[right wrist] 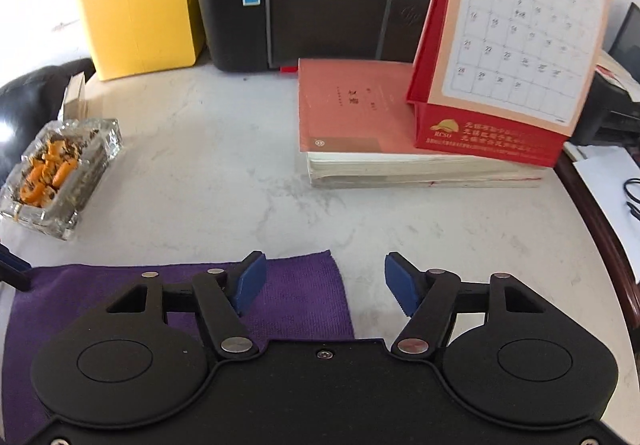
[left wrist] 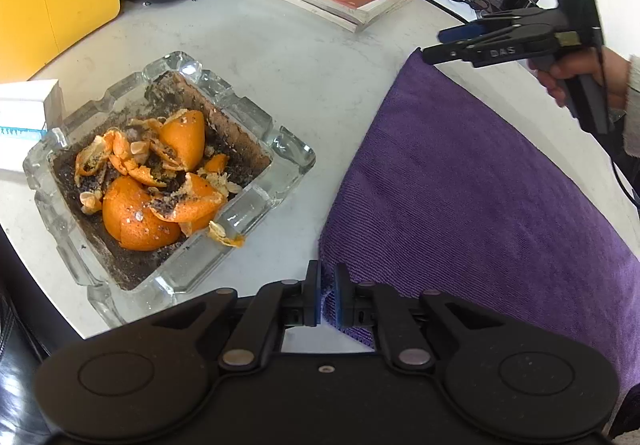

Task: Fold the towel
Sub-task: 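Grasp the towel edge with the left gripper while the right gripper grasps the same edge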

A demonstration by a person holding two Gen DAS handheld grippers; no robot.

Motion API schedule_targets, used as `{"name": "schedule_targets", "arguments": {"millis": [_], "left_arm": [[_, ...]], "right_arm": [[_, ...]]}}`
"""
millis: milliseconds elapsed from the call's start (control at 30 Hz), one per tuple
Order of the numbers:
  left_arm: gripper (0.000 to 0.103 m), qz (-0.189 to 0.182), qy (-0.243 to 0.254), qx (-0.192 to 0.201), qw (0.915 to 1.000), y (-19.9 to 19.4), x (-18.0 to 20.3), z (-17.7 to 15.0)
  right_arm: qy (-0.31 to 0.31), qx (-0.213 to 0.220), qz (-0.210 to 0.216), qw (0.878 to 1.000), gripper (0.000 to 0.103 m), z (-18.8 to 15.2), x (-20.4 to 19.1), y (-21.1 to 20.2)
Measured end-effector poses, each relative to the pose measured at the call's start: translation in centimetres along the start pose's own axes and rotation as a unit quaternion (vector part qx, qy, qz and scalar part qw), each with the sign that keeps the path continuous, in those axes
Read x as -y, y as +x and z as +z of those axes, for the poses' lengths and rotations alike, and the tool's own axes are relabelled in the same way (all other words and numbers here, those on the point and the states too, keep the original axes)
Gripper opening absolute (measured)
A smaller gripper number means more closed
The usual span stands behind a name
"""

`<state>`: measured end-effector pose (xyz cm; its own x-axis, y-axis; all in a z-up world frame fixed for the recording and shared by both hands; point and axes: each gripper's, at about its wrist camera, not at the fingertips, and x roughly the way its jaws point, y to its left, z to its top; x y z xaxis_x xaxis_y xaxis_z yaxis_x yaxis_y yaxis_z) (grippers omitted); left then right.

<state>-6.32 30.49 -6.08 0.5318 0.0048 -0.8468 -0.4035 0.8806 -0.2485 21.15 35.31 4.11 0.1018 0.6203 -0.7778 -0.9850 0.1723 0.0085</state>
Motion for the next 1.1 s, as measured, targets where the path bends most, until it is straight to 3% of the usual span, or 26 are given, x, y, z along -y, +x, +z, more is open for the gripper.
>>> {"name": "schedule_targets", "arguments": {"millis": [367, 567, 767, 933, 967, 1000, 1100], "left_arm": [[0.005, -0.017, -0.011, -0.01, 0.9997, 0.0, -0.7, 0.4], [0.005, -0.019, -0.008, -0.011, 0.9997, 0.0, -0.8, 0.4], [0.005, -0.02, -0.005, -0.006, 0.9998, 0.2, -0.6, 0.4], [0.005, -0.023, -0.013, 0.0, 0.9996, 0.4, -0.8, 0.4], [0.005, -0.023, -0.012, 0.001, 0.9997, 0.4, -0.7, 0.4], [0.005, -0.023, -0.011, 0.002, 0.9997, 0.4, -0.6, 0.4], [0.005, -0.019, -0.004, 0.005, 0.9998, 0.5, -0.3, 0.5]], "right_arm": [[-0.028, -0.032, 0.057, 0.997, 0.055, 0.5, 1.3, 3.6], [-0.046, -0.041, 0.072, 0.996, 0.039, 0.8, 1.0, 3.4], [-0.067, -0.056, 0.072, 0.994, 0.024, 1.4, 0.4, 3.3], [-0.085, -0.069, 0.053, 0.993, 0.023, 1.6, -0.4, 3.1], [-0.09, -0.072, 0.052, 0.992, 0.02, 1.5, -0.6, 3.0], [-0.093, -0.075, 0.052, 0.991, 0.009, 1.4, -0.8, 3.0], [-0.103, -0.08, 0.044, 0.991, 0.009, 1.3, -1.2, 2.9]]}}
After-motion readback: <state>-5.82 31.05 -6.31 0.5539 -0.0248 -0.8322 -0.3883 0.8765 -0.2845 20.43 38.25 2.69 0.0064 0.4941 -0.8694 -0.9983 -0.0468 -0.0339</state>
